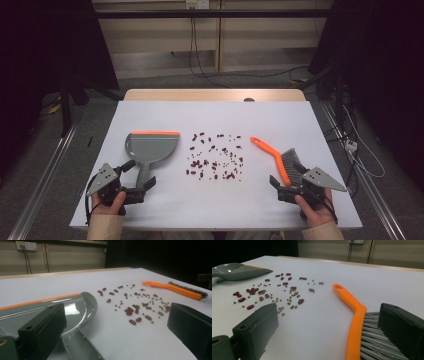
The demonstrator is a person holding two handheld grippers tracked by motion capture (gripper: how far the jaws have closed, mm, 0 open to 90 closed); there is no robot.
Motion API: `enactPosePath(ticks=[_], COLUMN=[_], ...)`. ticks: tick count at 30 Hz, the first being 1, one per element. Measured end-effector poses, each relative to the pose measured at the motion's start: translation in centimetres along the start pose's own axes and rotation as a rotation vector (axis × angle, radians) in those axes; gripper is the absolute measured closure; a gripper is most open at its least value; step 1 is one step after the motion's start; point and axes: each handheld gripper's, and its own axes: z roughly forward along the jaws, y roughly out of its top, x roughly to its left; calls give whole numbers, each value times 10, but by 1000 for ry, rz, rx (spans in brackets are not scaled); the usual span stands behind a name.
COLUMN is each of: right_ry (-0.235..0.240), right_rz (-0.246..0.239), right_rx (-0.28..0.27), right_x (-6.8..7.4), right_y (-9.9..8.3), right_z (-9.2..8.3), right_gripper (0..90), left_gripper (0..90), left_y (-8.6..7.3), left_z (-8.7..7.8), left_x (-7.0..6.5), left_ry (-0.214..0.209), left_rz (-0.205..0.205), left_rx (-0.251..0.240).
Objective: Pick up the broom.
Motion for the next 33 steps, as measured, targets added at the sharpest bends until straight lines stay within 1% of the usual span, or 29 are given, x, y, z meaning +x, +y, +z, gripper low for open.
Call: enactPosePath(ticks=[1,2,8,10,11,13,15,17,19,20,21,24,26,27,28,31,33], right_ry=[1,4,-7,-5,-2,-9,-31,-26,-16,-22,-28,-42,-55,-55,-72,-77,-70], right_rz=[4,-1,-2,4,-1,7,-4,-9,3,-5,-4,-21,-8,-8,7,40,37], right_rx=[-4,-2,2,11,18,40,60,83,94,99,108,137,152,152,176,213,231], right_x=[0,0,-2,-3,-4,-6,-7,-9,-10,-11,-11,-16,-21,-21,-28,-37,-40], right_y=[0,1,3,4,4,7,10,14,18,20,22,26,28,28,30,32,33], right_z=[1,1,5,7,8,10,12,13,14,15,17,26,32,32,38,46,52], right_gripper=[28,28,28,34,35,47,54,52,40,33,38,53,58,58,76,83,132], left_gripper=[18,18,18,18,18,18,18,18,18,18,18,18,18,18,18,18,18], left_y=[0,0,1,1,1,1,1,0,0,0,0,1,2,2,2,2,2], left_z=[0,0,0,0,0,0,-1,-1,-2,-2,-2,-3,-3,-3,-2,-2,-2], left_x=[0,0,0,0,0,1,1,1,2,2,2,4,4,4,3,3,3], left_ry=[-1,-3,-7,-6,-5,-1,1,2,1,1,1,5,7,7,4,0,1], left_rz=[1,1,7,8,8,9,4,3,7,5,5,2,-1,-1,0,2,2], left_rx=[1,1,3,4,4,0,-5,-3,3,0,0,-12,-15,-15,-12,-10,-11])
